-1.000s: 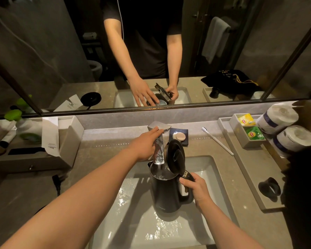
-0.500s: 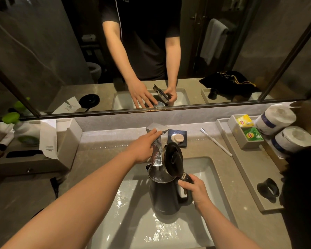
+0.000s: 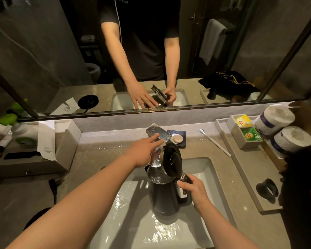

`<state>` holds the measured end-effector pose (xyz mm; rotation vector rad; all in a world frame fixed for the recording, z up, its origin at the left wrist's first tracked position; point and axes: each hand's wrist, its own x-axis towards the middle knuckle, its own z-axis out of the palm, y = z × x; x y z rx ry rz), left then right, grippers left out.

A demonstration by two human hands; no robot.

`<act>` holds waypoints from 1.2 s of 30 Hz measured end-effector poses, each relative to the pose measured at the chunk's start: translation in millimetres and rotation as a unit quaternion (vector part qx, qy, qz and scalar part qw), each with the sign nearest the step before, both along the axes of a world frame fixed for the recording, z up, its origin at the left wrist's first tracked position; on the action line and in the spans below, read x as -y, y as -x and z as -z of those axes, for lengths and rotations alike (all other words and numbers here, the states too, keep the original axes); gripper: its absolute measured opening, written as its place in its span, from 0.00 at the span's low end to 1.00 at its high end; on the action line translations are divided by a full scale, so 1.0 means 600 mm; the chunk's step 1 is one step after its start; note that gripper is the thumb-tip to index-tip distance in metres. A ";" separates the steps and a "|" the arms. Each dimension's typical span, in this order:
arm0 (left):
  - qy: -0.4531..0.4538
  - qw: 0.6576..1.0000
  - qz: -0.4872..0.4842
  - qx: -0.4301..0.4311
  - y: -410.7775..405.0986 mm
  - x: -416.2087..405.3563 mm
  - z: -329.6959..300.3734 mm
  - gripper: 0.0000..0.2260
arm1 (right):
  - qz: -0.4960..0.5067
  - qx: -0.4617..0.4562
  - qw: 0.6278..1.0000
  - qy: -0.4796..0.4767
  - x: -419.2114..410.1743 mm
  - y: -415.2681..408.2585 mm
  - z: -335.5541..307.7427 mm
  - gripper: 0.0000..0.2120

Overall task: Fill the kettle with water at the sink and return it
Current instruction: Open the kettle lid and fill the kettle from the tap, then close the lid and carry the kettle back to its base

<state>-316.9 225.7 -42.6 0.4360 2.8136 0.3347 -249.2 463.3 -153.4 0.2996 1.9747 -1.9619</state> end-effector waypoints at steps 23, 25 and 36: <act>-0.257 0.953 -0.054 -0.147 -0.144 -0.080 -0.064 0.14 | 0.010 -0.056 0.998 0.028 -0.089 -0.085 -0.077 0.13; -0.263 0.951 -0.070 -0.147 -0.157 -0.077 -0.063 0.14 | 0.020 -0.064 0.997 0.030 -0.097 -0.092 -0.092 0.13; -0.309 0.917 -0.137 -0.212 -0.224 -0.083 -0.090 0.14 | 0.033 -0.163 0.985 0.041 -0.088 -0.104 -0.204 0.11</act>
